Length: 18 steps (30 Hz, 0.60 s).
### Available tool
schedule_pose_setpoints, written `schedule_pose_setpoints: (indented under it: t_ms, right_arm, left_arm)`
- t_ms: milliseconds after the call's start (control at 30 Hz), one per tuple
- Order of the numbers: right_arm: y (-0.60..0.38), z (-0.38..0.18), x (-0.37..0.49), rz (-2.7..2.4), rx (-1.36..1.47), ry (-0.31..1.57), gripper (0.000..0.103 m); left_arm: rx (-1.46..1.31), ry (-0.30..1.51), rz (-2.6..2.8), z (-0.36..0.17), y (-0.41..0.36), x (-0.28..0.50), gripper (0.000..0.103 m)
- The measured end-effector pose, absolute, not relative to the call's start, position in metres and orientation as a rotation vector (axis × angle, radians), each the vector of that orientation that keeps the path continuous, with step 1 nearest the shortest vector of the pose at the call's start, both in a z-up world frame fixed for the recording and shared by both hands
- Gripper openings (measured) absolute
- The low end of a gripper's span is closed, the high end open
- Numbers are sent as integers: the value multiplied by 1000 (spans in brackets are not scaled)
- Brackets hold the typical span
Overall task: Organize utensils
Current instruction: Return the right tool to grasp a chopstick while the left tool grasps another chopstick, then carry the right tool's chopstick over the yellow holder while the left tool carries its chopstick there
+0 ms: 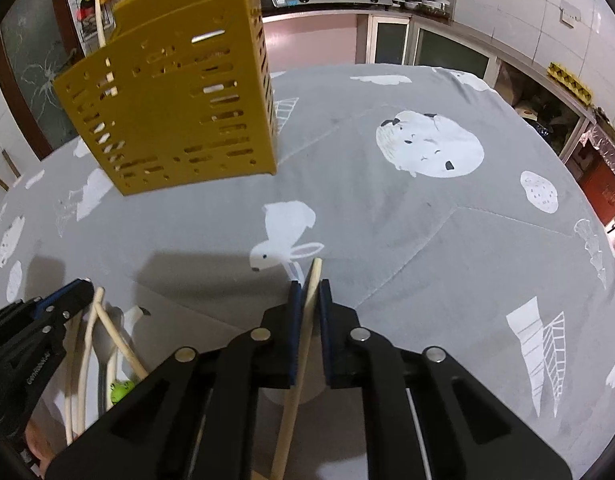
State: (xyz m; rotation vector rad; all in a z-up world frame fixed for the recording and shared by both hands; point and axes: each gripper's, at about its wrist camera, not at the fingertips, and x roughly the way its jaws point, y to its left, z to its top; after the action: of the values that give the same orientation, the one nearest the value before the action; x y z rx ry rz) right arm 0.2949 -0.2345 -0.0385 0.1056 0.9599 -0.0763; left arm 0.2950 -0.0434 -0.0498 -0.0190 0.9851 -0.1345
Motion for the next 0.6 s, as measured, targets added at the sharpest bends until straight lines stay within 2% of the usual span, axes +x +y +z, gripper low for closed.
schedule_pose_setpoints:
  t_ms: [300, 600]
  right_arm:
    - [-242, -7, 282, -59, 128, 824, 8]
    - [-250, 43, 267, -75, 114, 627, 6]
  left_arm:
    - [-81, 905, -133, -30, -30, 287, 3]
    - [-112, 689, -147, 28, -16, 265, 3]
